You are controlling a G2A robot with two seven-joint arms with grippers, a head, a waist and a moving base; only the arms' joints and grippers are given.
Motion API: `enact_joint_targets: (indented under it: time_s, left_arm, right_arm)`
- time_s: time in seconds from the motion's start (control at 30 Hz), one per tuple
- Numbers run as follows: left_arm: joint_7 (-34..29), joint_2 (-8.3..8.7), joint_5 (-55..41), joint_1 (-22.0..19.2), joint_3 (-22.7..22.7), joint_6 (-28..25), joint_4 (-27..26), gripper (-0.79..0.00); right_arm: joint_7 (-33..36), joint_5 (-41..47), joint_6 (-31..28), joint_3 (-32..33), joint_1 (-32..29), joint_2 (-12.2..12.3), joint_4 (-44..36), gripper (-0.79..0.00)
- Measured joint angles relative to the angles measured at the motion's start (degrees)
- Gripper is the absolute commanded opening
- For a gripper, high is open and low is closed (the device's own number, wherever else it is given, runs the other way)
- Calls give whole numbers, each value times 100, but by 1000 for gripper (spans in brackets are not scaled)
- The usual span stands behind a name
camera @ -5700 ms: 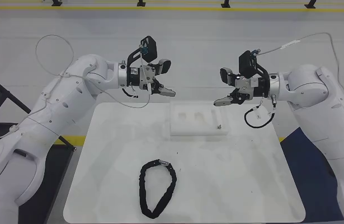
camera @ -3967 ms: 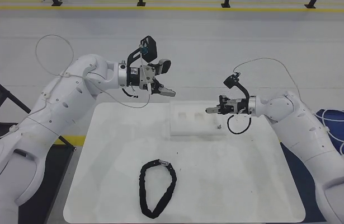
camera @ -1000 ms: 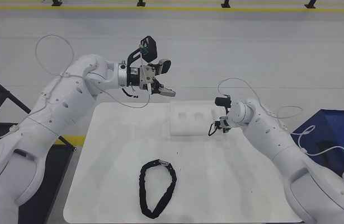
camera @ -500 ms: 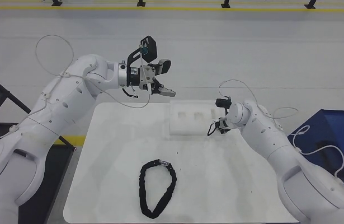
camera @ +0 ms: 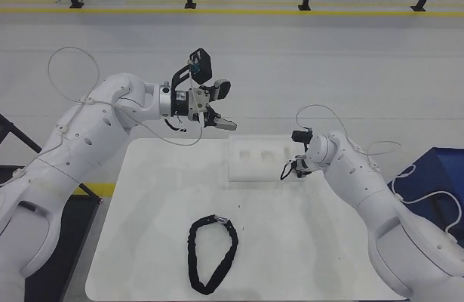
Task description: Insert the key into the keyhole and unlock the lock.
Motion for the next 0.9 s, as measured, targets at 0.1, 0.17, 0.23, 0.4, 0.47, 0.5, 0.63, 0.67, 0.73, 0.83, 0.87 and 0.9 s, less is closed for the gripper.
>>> enact_joint_targets:
  time_s: [0.1,0.17,0.23,0.4,0.47,0.5,0.63,0.67,0.73,0.83,0.87,0.9]
  left_arm:
    - [0,0,0,0,0,0,0,0]
    - [0,0,0,0,0,0,0,0]
    - [0,0,0,0,0,0,0,0]
    - [0,0,0,0,0,0,0,0]
    - [0,0,0,0,0,0,0,0]
    - [0,0,0,0,0,0,0,0]
    - [0,0,0,0,0,0,0,0]
    - [0,0,0,0,0,0,0,0]
    - [0,0,0,0,0,0,0,0]
    - [0,0,0,0,0,0,0,0]
    - [0,0,0,0,0,0,0,0]
    - [0,0,0,0,0,0,0,0]
  right_arm:
    - [108,-81,-68,36,66,22,-58,-785]
    - [192,-85,-178,86,87,55,-125,-785]
    - [306,-76,-344,163,104,114,-227,-785]
    - [470,-191,-511,377,23,324,-929,-785]
    - [529,-201,-640,525,-76,450,-1306,-785]
    - [556,-215,-722,651,-166,551,-1589,-785]
    - [682,-177,-1141,1250,-640,955,-2699,-785]
    - [731,-181,-1234,1429,-790,1062,-2982,-785]
    - [851,-237,-1261,1893,-1191,1311,-3741,-785]
    - [989,-181,-1550,2654,-1936,1639,-4889,-785]
    - [1001,-128,-1657,2890,-2177,1721,-5217,-785]
    - [977,4,-1769,3200,-2489,1816,-5614,-785]
